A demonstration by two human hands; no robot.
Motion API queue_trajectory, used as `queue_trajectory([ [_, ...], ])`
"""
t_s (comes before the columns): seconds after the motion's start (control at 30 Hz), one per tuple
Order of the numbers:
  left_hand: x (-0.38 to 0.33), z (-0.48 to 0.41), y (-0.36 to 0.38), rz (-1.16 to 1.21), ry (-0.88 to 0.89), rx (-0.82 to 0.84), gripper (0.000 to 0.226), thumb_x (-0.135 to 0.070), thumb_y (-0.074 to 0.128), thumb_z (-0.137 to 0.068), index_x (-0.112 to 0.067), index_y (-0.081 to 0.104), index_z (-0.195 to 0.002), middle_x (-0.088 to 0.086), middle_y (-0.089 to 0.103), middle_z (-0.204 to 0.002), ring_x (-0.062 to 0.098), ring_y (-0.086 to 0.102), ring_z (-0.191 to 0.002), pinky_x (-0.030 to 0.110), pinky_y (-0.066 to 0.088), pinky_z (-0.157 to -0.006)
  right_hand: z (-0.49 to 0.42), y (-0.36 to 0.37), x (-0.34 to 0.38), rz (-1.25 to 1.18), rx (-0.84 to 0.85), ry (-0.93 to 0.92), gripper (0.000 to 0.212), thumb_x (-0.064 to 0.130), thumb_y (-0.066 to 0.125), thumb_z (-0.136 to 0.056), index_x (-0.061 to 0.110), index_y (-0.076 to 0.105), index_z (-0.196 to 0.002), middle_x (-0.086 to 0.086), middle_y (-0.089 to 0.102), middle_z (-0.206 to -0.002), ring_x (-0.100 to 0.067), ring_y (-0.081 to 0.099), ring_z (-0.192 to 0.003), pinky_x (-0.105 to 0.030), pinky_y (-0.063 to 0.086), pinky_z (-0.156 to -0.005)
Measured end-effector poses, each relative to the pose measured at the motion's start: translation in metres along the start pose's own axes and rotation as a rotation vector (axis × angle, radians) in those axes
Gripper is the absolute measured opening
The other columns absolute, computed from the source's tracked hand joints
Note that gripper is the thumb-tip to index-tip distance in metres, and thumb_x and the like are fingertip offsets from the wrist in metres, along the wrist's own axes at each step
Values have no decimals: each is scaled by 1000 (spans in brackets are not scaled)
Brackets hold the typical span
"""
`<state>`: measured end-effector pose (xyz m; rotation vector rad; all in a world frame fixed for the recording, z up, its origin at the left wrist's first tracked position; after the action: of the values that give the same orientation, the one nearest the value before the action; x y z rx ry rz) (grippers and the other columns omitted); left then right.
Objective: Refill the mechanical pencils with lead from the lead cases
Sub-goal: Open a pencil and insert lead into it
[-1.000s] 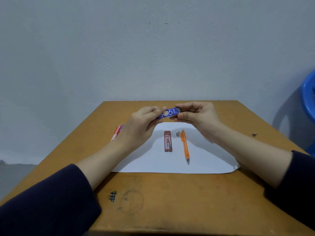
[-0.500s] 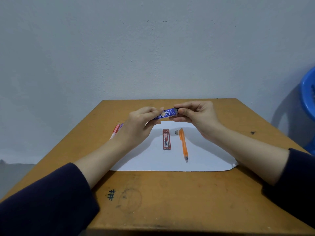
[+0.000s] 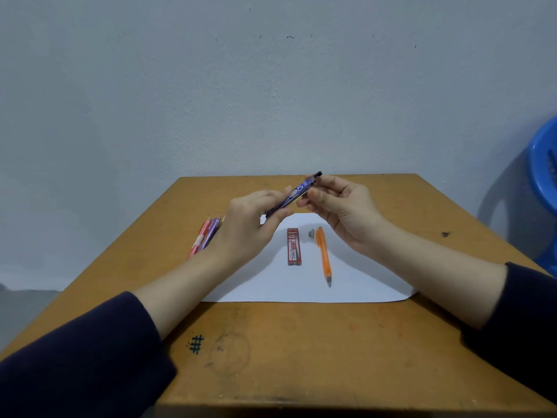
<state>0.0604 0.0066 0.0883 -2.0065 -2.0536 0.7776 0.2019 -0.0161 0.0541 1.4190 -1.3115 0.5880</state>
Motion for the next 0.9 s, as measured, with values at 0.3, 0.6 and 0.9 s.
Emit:
queue_trajectory([
  [0.3, -7, 0, 4, -34, -32, 31, 31, -27, 66, -87, -7, 71, -110, 4, 70, -109, 9, 63, -100, 18, 49, -86, 6, -5, 15, 323, -106, -121, 22, 5, 68, -83, 17, 67, -102, 2, 72, -88, -12, 65, -77, -23, 46, -64],
  [0.6, 39, 33, 39, 779, -958, 25, 30, -24, 40, -102, -9, 64, -112, 12, 66, -118, 20, 64, -108, 35, 49, -99, 8, -4, 35, 774, -96, -431, 33, 18, 66, -84, 39, 62, -109, 13, 63, -106, -11, 61, -105, -52, 49, -91],
  [0.9, 21, 44, 55, 1478, -1264, -117, 51, -33, 33, -101, 9, 54, -120, 28, 63, -117, 40, 62, -109, 43, 49, -95, 17, 16, 42, 1233, 8, -818, 47, -18, 55, -78, 7, 65, -117, -11, 58, -99, -19, 55, -92, -11, 42, -83],
])
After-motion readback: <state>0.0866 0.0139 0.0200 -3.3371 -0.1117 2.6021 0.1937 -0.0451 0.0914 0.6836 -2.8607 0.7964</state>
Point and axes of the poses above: each hand's wrist, its own z-axis away from the middle knuckle, its own y-axis out of the palm, x = y × z, the point moved 10 cm from there along -z, towards the middle knuckle
